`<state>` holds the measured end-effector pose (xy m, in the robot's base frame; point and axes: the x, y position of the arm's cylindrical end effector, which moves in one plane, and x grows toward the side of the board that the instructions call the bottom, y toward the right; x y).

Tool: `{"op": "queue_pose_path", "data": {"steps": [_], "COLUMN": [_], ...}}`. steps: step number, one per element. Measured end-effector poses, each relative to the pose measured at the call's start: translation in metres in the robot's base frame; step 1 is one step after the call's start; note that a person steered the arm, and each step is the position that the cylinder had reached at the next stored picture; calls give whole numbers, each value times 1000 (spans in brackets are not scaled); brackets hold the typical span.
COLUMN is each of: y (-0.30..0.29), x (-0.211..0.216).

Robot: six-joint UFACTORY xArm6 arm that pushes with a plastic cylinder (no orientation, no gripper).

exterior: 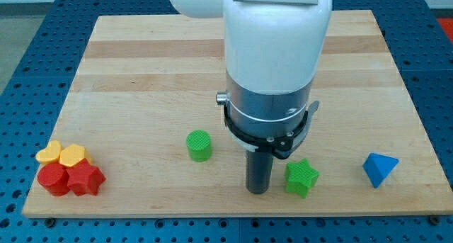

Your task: Move the green star closer to the triangle

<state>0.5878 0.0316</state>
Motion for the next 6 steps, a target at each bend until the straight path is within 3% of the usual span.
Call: {"op": "queue_pose_path", "data": {"steps": [2, 4, 6], "y": [87, -26, 46], "x": [-28, -20, 22]}}
